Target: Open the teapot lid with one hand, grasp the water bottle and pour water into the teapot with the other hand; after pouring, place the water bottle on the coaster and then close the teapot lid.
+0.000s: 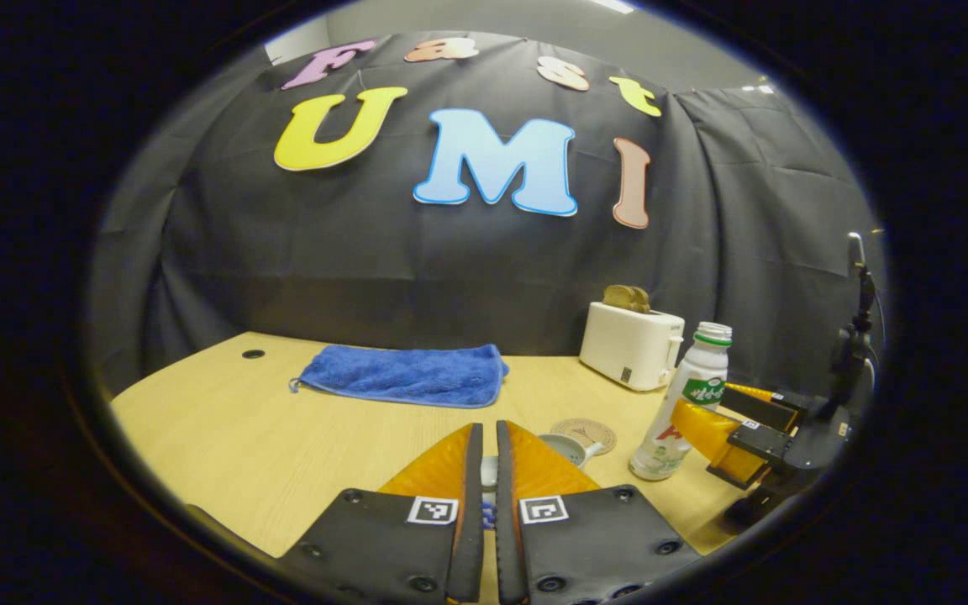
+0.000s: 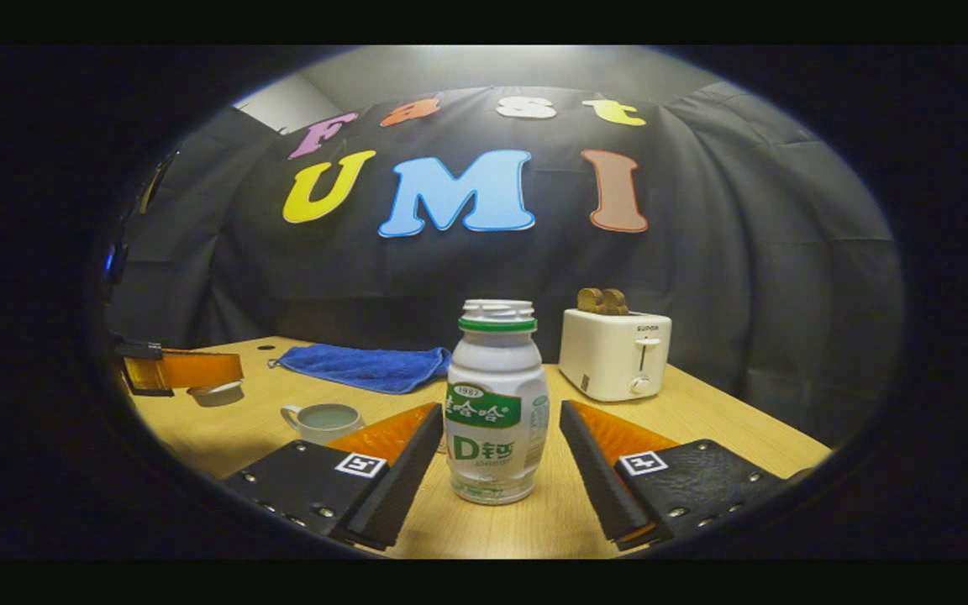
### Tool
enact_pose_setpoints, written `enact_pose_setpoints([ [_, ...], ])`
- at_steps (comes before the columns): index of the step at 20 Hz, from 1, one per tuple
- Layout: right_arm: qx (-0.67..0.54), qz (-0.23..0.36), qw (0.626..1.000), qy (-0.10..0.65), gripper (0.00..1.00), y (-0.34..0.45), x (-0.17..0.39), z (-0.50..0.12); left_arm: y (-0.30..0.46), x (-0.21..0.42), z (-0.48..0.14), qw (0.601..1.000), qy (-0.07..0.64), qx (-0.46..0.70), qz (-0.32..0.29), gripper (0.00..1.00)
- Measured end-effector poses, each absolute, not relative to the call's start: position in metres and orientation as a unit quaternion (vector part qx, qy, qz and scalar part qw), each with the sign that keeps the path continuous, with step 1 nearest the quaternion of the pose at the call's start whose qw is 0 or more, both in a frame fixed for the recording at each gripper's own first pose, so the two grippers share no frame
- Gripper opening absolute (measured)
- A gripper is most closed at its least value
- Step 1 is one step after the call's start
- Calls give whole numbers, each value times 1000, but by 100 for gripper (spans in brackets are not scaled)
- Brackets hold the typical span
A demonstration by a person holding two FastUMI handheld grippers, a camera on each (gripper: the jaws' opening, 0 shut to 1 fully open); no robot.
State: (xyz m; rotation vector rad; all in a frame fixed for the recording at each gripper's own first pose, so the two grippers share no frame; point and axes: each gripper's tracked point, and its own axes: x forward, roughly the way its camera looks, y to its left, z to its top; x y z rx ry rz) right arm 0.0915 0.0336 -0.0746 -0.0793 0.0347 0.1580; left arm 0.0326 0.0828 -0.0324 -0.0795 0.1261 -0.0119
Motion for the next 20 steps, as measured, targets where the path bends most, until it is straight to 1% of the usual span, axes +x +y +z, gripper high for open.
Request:
enact_pose_setpoints([
  [1, -42, 77, 996, 18, 83, 34, 94, -74, 81, 32, -34, 997, 65, -39, -6, 17],
  [2, -45, 76, 996, 17, 90, 33, 97, -73, 81, 31, -34, 997, 65, -38, -5, 13],
  [3, -45, 77, 996, 17, 74, 33, 96, -73, 82, 30, -34, 997, 66, -38, -4, 12],
  [5, -43, 80, 996, 16, 74, 32, 95, -73, 83, 32, -33, 997, 64, -38, -5, 13],
  [6, -42, 80, 996, 14, 75, 31, 93, -72, 82, 33, -33, 997, 64, -38, -5, 10],
  [7, -41, 81, 996, 11, 72, 31, 93, -70, 81, 35, -33, 997, 64, -38, -7, 17],
  [11, -47, 77, 996, -13, 72, 31, 94, -54, 75, 46, -29, 997, 61, -36, -15, 17],
  [12, -47, 77, 996, -19, 71, 30, 93, -49, 72, 49, -28, 997, 60, -36, -18, 13],
  [13, -48, 77, 996, -24, 71, 30, 94, -46, 69, 53, -28, 997, 58, -35, -23, 17],
  [14, -48, 76, 996, -28, 72, 29, 94, -42, 66, 56, -26, 997, 57, -34, -26, 13],
  [15, -46, 77, 995, -32, 72, 28, 95, -39, 64, 60, -26, 997, 57, -32, -29, 17],
  [16, -42, 76, 996, -35, 72, 27, 96, -36, 61, 64, -25, 998, 55, -30, -32, 13],
  [17, -39, 76, 996, -39, 72, 27, 96, -33, 58, 68, -24, 997, 54, -29, -37, 17],
  [18, -36, 74, 996, -43, 72, 26, 97, -31, 54, 72, -23, 997, 53, -28, -41, 13],
  [19, -33, 73, 996, -46, 72, 23, 96, -28, 50, 77, -25, 997, 53, -26, -45, 17],
  [20, -30, 72, 996, -50, 72, 21, 96, -25, 46, 82, -25, 997, 52, -24, -49, 17],
])
